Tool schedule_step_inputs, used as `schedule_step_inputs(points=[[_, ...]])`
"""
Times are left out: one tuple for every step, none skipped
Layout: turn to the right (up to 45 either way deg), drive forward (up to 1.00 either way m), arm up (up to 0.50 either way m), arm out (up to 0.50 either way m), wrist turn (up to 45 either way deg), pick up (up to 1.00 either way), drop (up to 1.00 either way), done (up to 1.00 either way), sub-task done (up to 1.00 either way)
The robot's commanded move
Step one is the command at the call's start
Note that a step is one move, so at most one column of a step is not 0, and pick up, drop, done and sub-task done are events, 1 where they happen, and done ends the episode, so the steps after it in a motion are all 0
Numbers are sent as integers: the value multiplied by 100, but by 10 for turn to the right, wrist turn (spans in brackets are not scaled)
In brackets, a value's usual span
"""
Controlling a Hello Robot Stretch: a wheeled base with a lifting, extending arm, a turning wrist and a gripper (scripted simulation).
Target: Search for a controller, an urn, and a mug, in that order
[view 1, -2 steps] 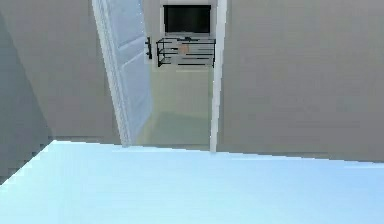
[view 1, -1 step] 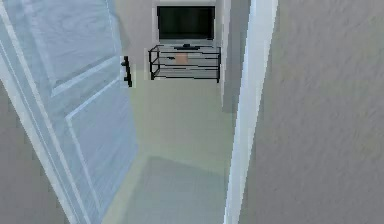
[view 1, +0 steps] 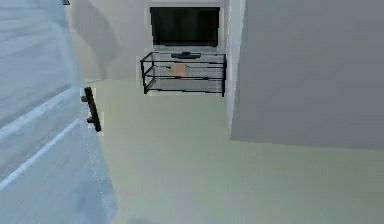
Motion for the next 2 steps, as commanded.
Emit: schedule_step_inputs(points=[[-60,0,0,0,0,0,0,0,0],[0,100,0,0,0,0,0,0,0]])
